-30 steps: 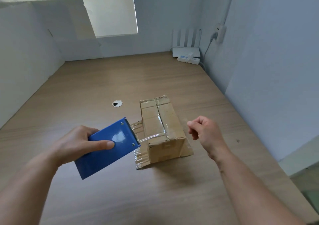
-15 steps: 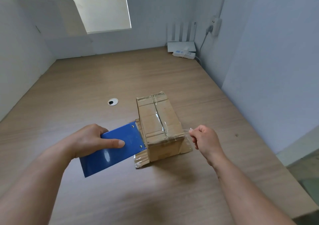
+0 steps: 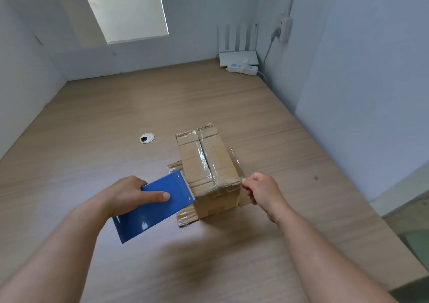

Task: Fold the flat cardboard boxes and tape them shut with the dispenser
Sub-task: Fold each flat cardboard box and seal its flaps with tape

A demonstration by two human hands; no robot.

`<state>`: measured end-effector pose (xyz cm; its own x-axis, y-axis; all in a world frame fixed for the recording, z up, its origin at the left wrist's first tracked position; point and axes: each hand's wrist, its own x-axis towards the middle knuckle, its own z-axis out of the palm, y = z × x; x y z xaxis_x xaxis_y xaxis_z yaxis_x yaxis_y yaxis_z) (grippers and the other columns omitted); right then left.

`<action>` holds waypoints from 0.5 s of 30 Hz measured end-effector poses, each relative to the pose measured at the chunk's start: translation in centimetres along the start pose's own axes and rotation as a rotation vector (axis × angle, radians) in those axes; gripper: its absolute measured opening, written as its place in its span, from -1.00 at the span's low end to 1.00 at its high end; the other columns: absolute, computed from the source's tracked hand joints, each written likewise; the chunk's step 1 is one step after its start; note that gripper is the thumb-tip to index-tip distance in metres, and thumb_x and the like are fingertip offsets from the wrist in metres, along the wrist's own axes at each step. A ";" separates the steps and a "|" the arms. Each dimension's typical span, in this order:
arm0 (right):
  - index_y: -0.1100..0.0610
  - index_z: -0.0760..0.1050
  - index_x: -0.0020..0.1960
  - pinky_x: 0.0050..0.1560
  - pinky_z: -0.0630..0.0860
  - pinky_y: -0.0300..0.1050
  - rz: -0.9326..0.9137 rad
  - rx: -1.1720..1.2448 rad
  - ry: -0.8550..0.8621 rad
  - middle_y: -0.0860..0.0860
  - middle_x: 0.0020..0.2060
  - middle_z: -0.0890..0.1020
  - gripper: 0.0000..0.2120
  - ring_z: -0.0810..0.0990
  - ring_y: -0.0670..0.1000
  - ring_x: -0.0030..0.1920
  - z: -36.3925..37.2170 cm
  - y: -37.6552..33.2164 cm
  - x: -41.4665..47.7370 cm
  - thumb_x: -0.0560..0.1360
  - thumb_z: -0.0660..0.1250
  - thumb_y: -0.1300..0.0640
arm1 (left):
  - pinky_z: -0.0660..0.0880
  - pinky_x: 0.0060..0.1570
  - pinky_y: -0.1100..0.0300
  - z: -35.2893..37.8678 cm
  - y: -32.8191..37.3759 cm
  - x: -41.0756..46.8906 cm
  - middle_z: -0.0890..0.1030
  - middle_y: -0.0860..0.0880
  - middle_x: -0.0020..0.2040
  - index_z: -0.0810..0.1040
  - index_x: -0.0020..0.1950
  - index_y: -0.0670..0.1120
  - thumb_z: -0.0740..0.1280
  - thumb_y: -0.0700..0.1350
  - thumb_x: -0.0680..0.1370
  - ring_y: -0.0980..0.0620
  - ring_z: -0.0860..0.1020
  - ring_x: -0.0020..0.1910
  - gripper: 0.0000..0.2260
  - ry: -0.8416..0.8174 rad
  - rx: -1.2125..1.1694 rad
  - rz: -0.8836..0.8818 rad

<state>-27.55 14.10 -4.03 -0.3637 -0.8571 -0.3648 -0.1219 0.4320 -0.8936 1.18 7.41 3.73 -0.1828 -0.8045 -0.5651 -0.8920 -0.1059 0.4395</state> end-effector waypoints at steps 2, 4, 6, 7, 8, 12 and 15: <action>0.14 0.38 -0.33 -0.39 0.27 -0.15 0.066 0.026 -0.056 0.03 -0.48 0.44 -0.73 0.33 0.02 -0.45 -0.1 0.0 0.2 0.51 0.32 0.11 | 0.50 -0.17 0.16 0.4 0.3 0.2 0.68 -0.02 -0.19 0.61 -0.06 -0.07 0.36 0.39 0.13 -0.02 0.65 -0.20 -0.37 -0.006 -0.010 -0.017; 0.10 0.35 -0.32 -0.41 0.23 -0.17 0.101 -0.150 -0.026 0.01 -0.47 0.40 -0.68 0.33 0.05 -0.43 -0.6 0.7 0.6 0.47 0.35 -0.05 | 0.48 -0.21 0.20 0.5 0.6 0.3 0.67 -0.02 -0.18 0.61 -0.05 -0.07 0.35 0.38 0.13 -0.02 0.65 -0.20 -0.38 -0.011 -0.016 -0.024; 0.07 0.35 -0.23 -0.31 0.34 -0.10 0.113 -0.449 0.080 -0.01 -0.35 0.48 -0.69 0.47 0.08 -0.28 -1.2 1.7 0.4 0.42 0.36 -0.14 | 0.46 -0.23 0.22 0.6 0.7 0.2 0.67 -0.02 -0.18 0.61 -0.06 -0.07 0.34 0.38 0.14 -0.01 0.64 -0.20 -0.39 -0.018 -0.013 -0.016; 0.07 0.37 -0.20 -0.22 0.40 -0.07 0.089 -0.490 0.138 -0.02 -0.28 0.52 -0.73 0.51 0.09 -0.18 -1.3 2.0 0.0 0.46 0.34 -0.10 | 0.46 -0.23 0.22 0.6 0.7 0.2 0.67 -0.02 -0.18 0.61 -0.06 -0.07 0.35 0.37 0.14 -0.01 0.64 -0.20 -0.39 -0.017 -0.011 -0.011; 0.07 0.38 -0.20 -0.16 0.42 -0.06 0.037 -0.460 0.193 -0.02 -0.27 0.53 -0.76 0.51 0.10 -0.14 -1.3 1.9 -0.3 0.50 0.29 -0.06 | 0.46 -0.23 0.22 0.7 0.8 0.2 0.67 -0.02 -0.18 0.61 -0.06 -0.07 0.35 0.38 0.13 -0.01 0.64 -0.20 -0.39 -0.016 -0.012 -0.011; 0.07 0.40 -0.16 -0.12 0.39 -0.05 -0.213 -0.443 0.223 0.00 -0.18 0.54 -0.68 0.47 0.07 -0.08 1.3 -0.4 -1.7 0.57 0.16 -0.16 | 0.48 -0.19 0.20 0.7 0.7 0.1 0.67 -0.02 -0.17 0.60 -0.05 -0.07 0.34 0.37 0.13 -0.02 0.64 -0.19 -0.38 -0.025 -0.013 -0.019; 0.12 0.39 -0.03 -0.03 0.38 -0.03 -0.214 -0.525 0.192 0.03 -0.04 0.49 -0.66 0.41 0.07 0.05 3.2 -0.5 -1.6 0.56 0.17 -0.18 | 0.50 -0.12 0.12 0.6 0.9 0.0 0.67 -0.04 -0.15 0.61 -0.06 -0.06 0.35 0.39 0.12 -0.03 0.64 -0.16 -0.37 -0.014 0.006 -0.016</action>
<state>-24.00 14.35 -3.81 -0.4356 -0.8953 -0.0934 -0.6332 0.3785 -0.6751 0.19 7.68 3.75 -0.1745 -0.7943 -0.5819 -0.8973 -0.1151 0.4262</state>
